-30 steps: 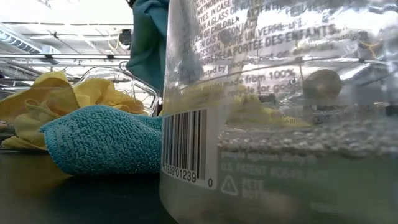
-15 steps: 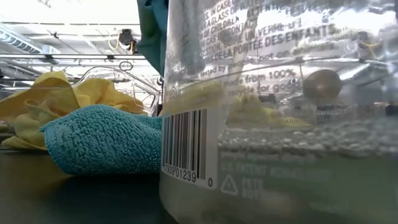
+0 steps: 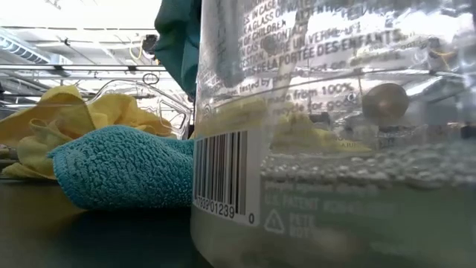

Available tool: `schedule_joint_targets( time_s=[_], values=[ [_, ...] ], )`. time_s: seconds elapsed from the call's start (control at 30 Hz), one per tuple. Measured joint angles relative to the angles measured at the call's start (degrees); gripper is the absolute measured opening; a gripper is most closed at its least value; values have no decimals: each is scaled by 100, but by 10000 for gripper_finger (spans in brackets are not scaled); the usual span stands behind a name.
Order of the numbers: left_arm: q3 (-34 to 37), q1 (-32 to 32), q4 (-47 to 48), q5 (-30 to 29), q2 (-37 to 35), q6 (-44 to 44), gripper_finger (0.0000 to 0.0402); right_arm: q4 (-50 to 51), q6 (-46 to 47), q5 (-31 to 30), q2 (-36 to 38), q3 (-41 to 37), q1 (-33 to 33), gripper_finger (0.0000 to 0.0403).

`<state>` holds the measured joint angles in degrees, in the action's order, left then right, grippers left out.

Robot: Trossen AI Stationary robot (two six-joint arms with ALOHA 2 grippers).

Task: Sort microfiber towel by color & place in baskets
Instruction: Put the blue microfiber towel into the top transparent bin

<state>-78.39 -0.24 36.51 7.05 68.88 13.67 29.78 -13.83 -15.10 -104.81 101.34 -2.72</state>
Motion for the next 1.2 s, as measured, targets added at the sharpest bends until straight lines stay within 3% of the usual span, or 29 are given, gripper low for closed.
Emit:
schedule_joint_targets(
  time_s=[0.07, 0.1, 0.27, 0.5, 0.73, 0.97, 1.2],
  values=[
    [0, -21, 1, -54, 0, -93, 34, 150, -61, 1, 1, 0, -2, 31],
    [0, -32, 1, -124, 0, -109, 46, 240, -63, 0, 15, 0, -2, 18],
    [0, -134, 124, -553, 0, -120, 123, 910, 98, -234, 102, 0, -23, 9],
    [0, -186, 785, -651, 0, -385, 209, 2325, 527, -615, 677, 0, -55, 3],
    [0, -197, 1367, -756, 0, -726, 220, 4004, 1256, -1142, 1475, 0, -34, 1],
    [392, -330, 1063, -757, 2, -739, 221, 5479, 2011, -1739, 1991, 0, 263, 1],
    [883, -463, 653, -756, 42, -745, 221, 5691, 1955, -1910, 2170, 0, 932, 0]
  ],
)
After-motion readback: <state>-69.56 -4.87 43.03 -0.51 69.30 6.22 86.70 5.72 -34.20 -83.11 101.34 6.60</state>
